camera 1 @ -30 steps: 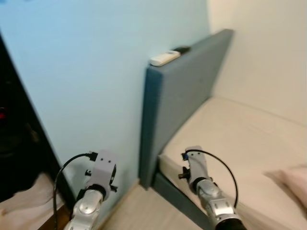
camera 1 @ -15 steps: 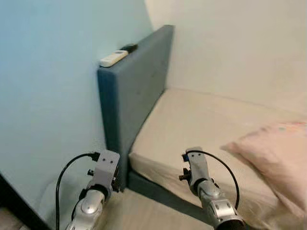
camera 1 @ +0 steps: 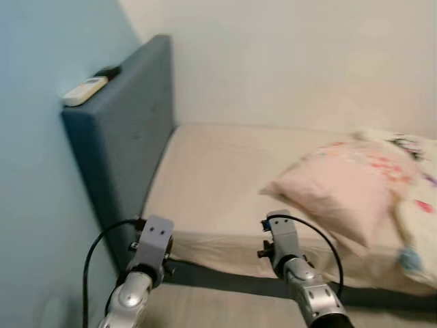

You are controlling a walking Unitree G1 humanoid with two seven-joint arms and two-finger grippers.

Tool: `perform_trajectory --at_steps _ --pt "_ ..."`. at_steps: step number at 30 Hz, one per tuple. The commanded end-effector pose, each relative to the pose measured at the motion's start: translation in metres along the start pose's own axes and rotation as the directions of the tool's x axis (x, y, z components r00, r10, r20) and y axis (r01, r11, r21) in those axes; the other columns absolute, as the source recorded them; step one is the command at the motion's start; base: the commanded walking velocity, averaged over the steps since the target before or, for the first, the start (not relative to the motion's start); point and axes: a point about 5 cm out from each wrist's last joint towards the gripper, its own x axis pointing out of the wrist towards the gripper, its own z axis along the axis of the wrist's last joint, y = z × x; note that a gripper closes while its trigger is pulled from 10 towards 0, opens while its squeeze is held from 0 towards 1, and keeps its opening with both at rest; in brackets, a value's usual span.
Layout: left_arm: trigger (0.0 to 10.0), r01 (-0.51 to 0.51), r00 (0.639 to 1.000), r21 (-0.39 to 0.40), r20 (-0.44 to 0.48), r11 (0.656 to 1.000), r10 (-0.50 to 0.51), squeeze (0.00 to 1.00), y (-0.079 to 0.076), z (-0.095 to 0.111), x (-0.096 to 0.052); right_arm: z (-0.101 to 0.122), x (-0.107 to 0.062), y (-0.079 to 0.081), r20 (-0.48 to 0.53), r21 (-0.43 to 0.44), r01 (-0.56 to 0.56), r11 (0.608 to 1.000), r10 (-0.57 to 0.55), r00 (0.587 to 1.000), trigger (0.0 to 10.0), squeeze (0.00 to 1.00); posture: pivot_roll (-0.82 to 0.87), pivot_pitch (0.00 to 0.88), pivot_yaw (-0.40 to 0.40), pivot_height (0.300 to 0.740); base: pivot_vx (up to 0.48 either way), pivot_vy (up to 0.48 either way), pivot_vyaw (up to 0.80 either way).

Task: Clean up the room

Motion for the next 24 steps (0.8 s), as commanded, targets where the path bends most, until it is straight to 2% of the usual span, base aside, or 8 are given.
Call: perform_trajectory --at_steps 1,19,22,24 --pt "10.0 0.014 1.0 0.003 -0.012 1.0 -0.014 0.0 -0.0019 -0.0035 -0.0005 -0.0017 -0.0005 -0.0021 -0.013 0.006 0.005 1.0 -0.004 1.0 10.0 0.0 0.05 0.018 -0.037 0.74 0.0 0.0 -0.8" --pt "10.0 0.003 1.0 -0.004 -0.011 1.0 -0.003 0.0 0.0003 -0.0055 -0.0034 -0.0002 -0.0009 -0.0009 -0.002 0.004 -0.008 1.0 0.008 1.0 10.0 0.0 0.06 0.023 -0.044 0.74 0.0 0.0 -0.79" --pt "10.0 -0.001 1.0 -0.013 0.008 1.0 0.001 0.0 0.0005 -0.0042 -0.0034 0.0014 -0.001 0.0008 0.01 -0.018 -0.022 1.0 0.022 1.0 10.0 0.0 0.06 0.023 -0.046 0.74 0.0 0.0 -0.2" --pt "10.0 -0.012 1.0 -0.049 0.012 0.999 0.012 0.0 0.0 -0.0032 -0.0036 0.0019 -0.0011 0.0015 0.014 -0.019 -0.024 1.0 0.024 1.0 10.0 0.0 0.06 0.023 -0.046 0.74 0.0 0.0 0.0"
